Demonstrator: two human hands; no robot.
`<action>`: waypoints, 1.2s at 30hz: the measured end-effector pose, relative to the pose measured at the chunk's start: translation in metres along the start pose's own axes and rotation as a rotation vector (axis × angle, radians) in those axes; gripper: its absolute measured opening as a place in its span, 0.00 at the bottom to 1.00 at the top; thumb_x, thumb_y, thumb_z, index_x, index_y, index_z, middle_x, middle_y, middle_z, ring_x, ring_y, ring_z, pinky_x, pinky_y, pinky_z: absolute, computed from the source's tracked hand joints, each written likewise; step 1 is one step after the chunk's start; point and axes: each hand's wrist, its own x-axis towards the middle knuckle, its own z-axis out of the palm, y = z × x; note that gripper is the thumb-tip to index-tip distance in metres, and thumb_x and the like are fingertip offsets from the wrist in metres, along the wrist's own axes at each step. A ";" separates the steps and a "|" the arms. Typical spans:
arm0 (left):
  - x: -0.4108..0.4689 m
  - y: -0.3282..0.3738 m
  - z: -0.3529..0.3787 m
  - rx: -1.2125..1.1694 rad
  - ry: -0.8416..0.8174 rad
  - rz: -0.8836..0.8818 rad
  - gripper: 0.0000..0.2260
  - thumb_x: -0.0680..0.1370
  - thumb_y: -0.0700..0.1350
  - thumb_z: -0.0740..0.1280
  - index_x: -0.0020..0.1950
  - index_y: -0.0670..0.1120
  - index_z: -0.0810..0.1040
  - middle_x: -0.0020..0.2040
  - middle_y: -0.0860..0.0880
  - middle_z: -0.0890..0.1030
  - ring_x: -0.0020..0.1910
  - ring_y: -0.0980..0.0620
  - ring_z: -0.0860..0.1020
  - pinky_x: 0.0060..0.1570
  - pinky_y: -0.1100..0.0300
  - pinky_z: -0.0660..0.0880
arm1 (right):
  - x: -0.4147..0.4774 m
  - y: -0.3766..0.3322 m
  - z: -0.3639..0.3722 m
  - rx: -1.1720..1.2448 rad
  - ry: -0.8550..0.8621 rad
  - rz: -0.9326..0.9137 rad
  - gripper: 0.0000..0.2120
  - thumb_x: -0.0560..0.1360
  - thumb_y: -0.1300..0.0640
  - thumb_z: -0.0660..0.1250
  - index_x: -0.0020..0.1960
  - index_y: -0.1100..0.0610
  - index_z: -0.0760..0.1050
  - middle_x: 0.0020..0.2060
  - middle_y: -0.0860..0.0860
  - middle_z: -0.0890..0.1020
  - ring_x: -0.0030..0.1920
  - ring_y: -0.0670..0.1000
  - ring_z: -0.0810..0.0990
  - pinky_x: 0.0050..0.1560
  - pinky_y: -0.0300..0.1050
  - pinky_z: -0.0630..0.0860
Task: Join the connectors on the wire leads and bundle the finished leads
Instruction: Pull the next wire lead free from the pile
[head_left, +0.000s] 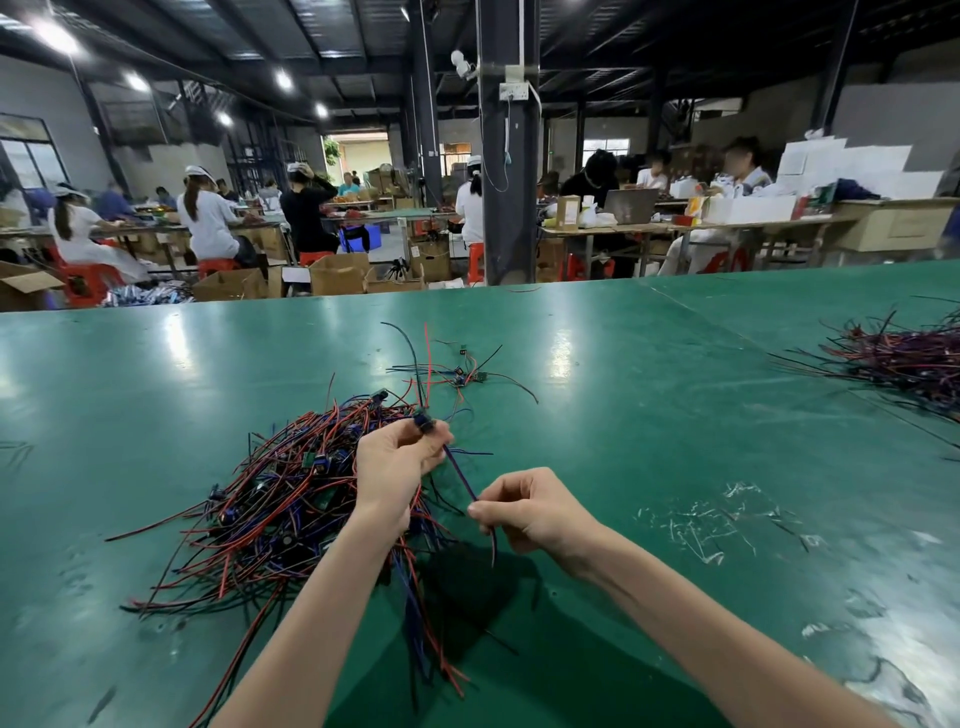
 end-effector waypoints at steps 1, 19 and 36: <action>0.000 -0.001 -0.001 0.006 0.006 0.004 0.06 0.73 0.32 0.69 0.39 0.41 0.80 0.37 0.47 0.80 0.37 0.56 0.79 0.36 0.68 0.77 | 0.000 0.000 0.001 -0.001 -0.006 -0.003 0.09 0.73 0.65 0.70 0.35 0.59 0.76 0.25 0.49 0.77 0.19 0.42 0.64 0.22 0.33 0.60; -0.003 -0.002 0.004 -0.055 0.127 0.089 0.04 0.75 0.36 0.69 0.40 0.41 0.79 0.35 0.50 0.78 0.38 0.57 0.78 0.49 0.56 0.80 | 0.001 0.012 0.006 -0.246 0.008 0.016 0.09 0.77 0.61 0.66 0.40 0.54 0.69 0.23 0.49 0.72 0.22 0.48 0.63 0.20 0.37 0.61; -0.004 -0.009 0.004 0.022 0.107 0.093 0.07 0.76 0.42 0.69 0.38 0.44 0.79 0.35 0.52 0.81 0.35 0.57 0.76 0.38 0.69 0.75 | 0.001 0.003 -0.014 -0.499 -0.160 0.002 0.10 0.79 0.48 0.63 0.46 0.54 0.69 0.28 0.49 0.79 0.24 0.40 0.70 0.29 0.34 0.66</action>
